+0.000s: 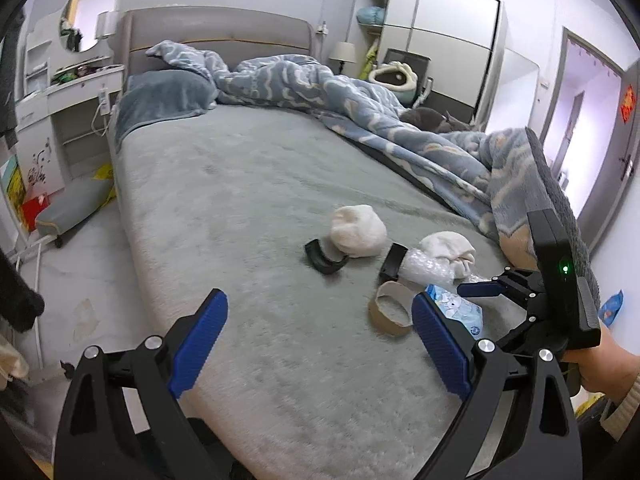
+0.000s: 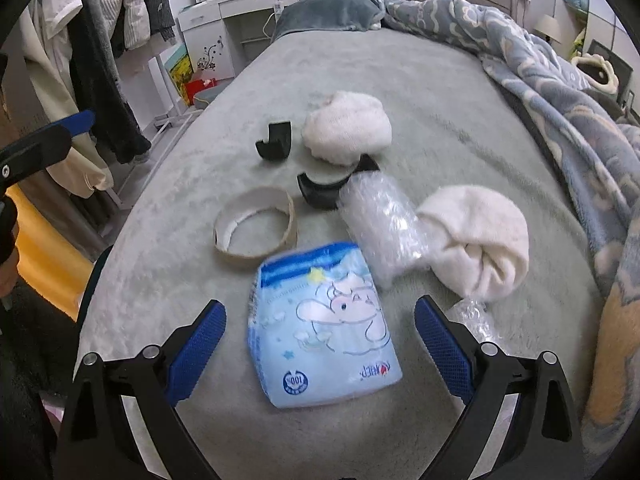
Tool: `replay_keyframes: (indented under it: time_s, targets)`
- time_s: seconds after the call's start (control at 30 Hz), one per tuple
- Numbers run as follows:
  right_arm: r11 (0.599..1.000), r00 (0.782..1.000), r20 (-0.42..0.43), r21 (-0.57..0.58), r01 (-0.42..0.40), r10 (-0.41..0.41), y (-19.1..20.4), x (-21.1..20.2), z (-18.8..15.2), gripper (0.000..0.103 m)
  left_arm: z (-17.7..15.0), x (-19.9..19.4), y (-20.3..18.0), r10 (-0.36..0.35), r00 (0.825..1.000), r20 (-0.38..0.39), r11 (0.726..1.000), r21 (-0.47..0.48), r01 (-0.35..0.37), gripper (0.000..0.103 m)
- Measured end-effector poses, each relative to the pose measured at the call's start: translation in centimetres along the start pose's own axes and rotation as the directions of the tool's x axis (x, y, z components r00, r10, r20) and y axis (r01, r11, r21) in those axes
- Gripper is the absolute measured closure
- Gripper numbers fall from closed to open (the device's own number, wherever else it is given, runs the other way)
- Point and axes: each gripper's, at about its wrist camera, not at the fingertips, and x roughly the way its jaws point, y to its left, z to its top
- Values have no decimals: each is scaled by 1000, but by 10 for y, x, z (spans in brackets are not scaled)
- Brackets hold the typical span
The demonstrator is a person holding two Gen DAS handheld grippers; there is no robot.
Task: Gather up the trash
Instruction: 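Grasp the blue cartoon pack with right gripper while left gripper grasps another tape roll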
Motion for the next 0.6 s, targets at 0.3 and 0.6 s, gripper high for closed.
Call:
replay_keyframes:
  time_s: [0.3, 0.6]
  targets:
    - [1000, 1000, -7, -15, -23, 23, -1, 4, -6, 21, 3, 33, -24, -23, 999, -39, 997, 75, 26, 8]
    - [999, 999, 30, -10, -38, 38, -12, -9, -8, 45, 3, 49, -29, -21, 998, -60, 998, 63, 25, 8]
